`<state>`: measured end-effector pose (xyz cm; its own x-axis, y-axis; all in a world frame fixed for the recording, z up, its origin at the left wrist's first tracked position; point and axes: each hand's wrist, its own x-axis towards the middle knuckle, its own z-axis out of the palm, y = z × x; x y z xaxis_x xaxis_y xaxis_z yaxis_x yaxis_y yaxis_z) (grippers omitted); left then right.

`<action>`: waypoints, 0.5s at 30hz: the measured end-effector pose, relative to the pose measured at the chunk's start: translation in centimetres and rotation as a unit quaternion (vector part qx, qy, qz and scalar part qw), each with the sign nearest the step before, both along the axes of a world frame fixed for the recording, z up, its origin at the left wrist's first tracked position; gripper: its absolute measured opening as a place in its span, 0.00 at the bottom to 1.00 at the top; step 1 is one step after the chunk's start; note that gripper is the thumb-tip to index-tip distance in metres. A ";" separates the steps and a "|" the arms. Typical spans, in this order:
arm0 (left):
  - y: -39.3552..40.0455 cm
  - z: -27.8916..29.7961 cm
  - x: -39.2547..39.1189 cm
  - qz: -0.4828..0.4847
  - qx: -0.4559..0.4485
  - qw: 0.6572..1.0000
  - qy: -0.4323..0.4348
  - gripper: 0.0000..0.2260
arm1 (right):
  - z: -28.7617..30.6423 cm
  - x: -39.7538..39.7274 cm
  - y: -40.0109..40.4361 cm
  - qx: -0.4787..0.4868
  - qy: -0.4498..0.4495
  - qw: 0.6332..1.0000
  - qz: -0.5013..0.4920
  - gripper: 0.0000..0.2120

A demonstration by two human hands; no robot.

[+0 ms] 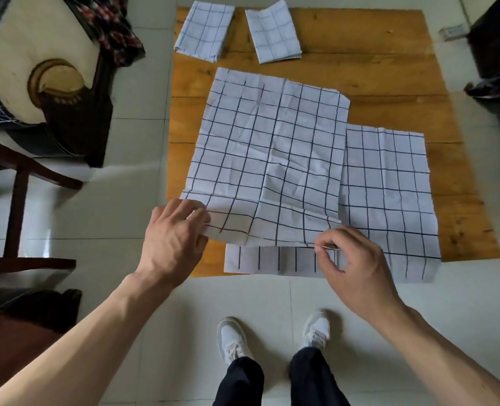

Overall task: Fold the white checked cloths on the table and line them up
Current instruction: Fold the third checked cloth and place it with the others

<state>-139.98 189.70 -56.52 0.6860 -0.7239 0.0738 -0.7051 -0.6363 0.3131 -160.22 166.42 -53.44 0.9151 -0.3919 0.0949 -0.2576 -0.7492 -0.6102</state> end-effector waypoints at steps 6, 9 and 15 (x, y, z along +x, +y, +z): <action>-0.4 3.4 -3.5 -0.019 -0.026 0.999 -0.026 0.06 | 1.6 -3.2 -1.8 0.002 -0.031 0.999 -0.019 0.04; 0.1 5.1 -6.2 -0.015 -0.027 0.999 -0.033 0.04 | 2.7 -5.1 -2.8 -0.004 -0.042 0.999 -0.006 0.05; 0.6 7.9 -11.8 -0.016 -0.026 0.999 -0.041 0.02 | 4.7 -9.7 -4.2 0.012 -0.054 0.998 -0.002 0.02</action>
